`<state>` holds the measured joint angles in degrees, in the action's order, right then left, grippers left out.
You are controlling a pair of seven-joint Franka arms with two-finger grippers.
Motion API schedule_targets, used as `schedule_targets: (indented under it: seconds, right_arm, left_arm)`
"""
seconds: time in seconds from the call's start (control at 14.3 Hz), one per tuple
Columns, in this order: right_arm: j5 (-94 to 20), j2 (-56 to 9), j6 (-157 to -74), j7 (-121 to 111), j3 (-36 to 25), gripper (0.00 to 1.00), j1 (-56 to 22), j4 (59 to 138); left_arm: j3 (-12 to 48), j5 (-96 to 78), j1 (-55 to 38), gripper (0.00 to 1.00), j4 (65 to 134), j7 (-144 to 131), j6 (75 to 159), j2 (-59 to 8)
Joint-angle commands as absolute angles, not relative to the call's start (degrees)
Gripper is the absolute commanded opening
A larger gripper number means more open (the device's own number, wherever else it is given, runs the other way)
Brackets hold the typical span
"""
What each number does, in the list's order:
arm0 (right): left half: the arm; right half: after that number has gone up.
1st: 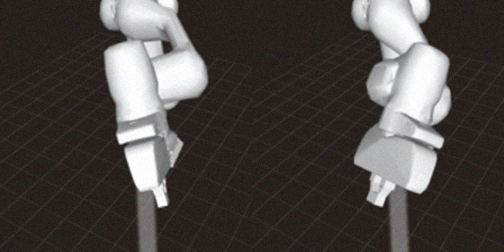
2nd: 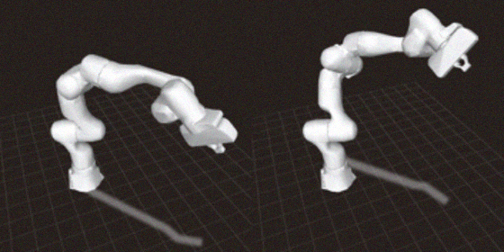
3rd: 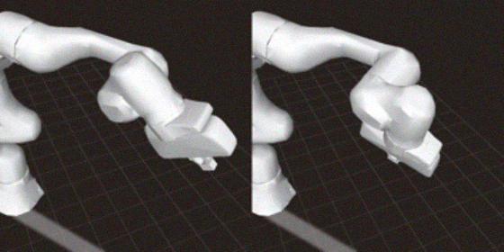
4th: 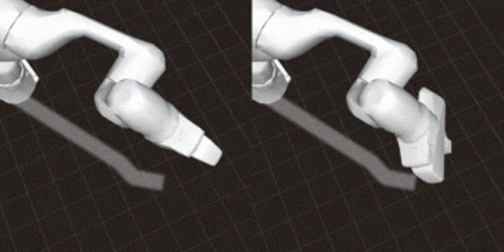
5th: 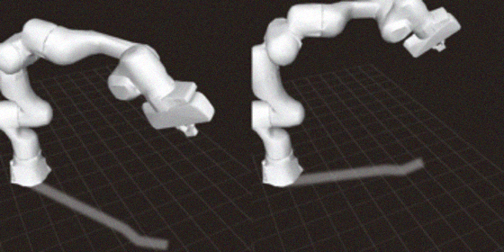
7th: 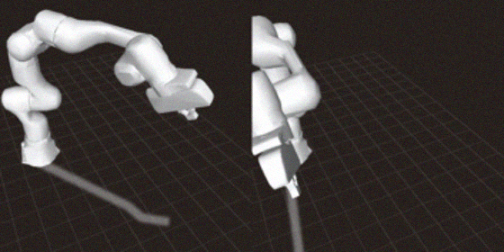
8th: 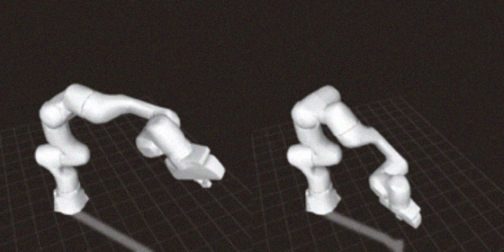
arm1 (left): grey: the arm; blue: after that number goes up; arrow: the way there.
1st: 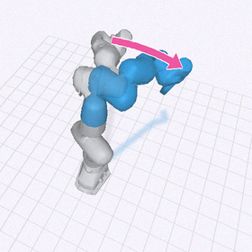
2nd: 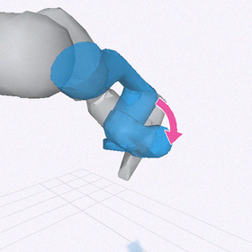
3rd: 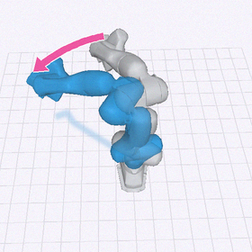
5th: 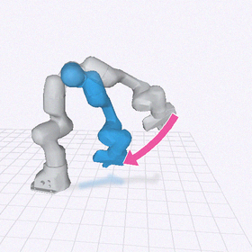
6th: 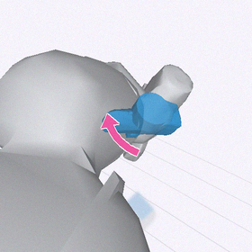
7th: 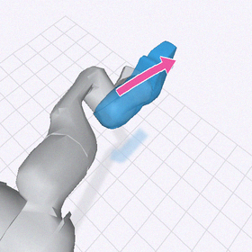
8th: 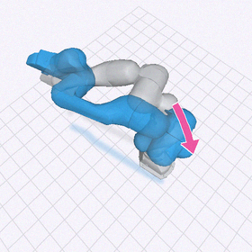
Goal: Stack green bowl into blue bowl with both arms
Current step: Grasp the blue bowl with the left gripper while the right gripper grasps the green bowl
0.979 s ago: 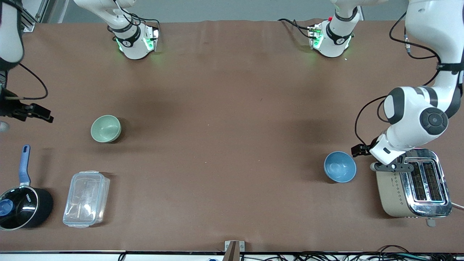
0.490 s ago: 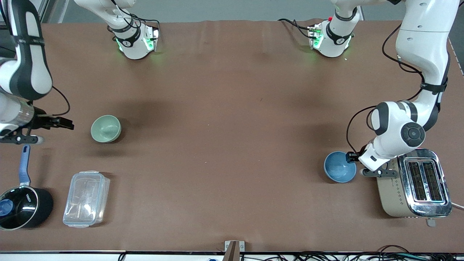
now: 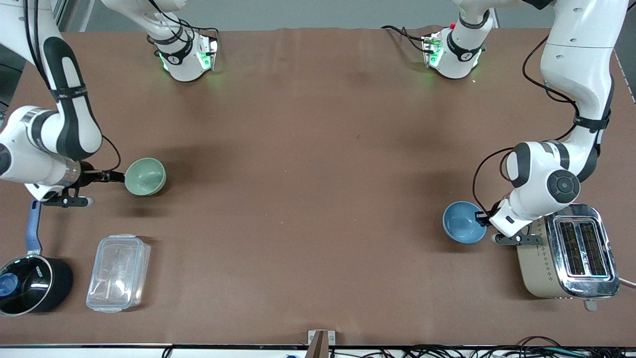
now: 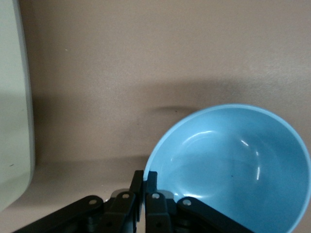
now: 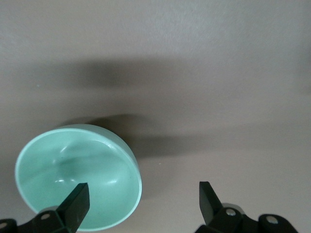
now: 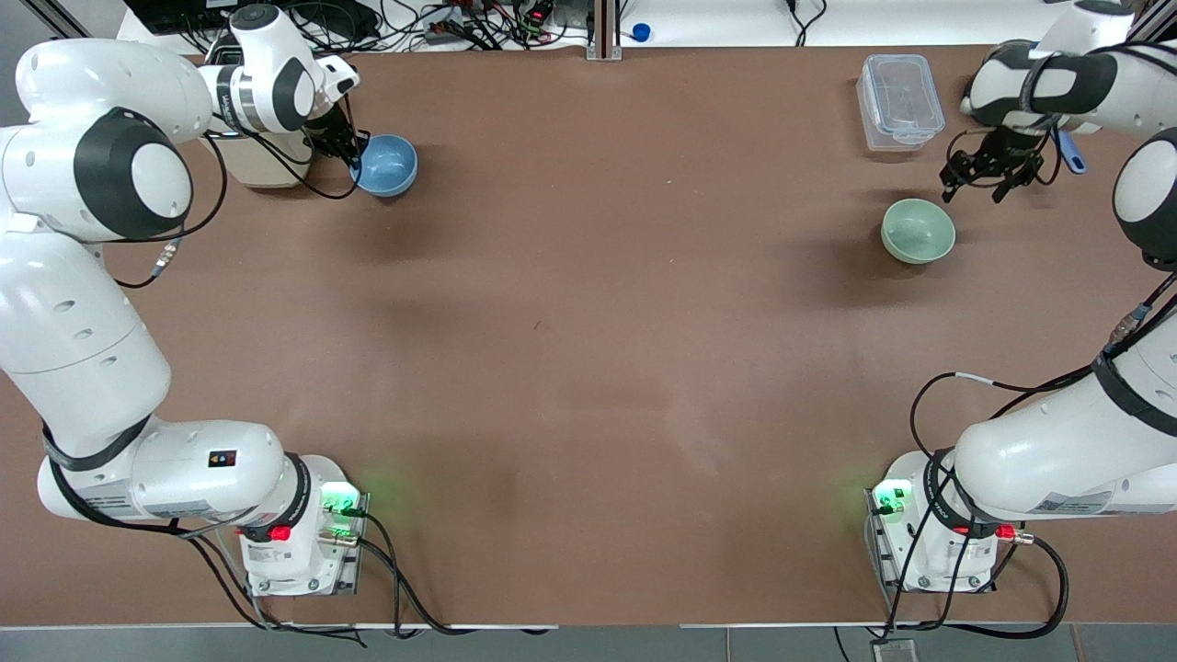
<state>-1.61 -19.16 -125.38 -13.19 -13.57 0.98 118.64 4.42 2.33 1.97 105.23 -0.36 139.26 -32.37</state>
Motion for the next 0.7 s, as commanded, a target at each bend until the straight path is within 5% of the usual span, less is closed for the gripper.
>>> schedule_targets:
  seconds: [0.0,0.28,0.63]
  right_arm:
    - [-3.3,-18.0,-128.1,-14.2,-13.1,0.96,1.2,122.3]
    - [-4.7,-18.3,-133.2,-14.2,-13.0,0.73,0.9,126.0]
    - [-5.9,-19.6,-134.6,-14.2,-12.7,0.31,0.8,127.0]
  left_arm:
    - [6.0,2.5,1.8,0.0,105.2,-3.7,138.7,-31.5]
    - [14.3,2.5,2.1,0.0,105.0,-16.3,131.6,-29.1]
    - [23.5,2.7,-1.0,0.0,104.9,-36.4,131.0,-29.1]
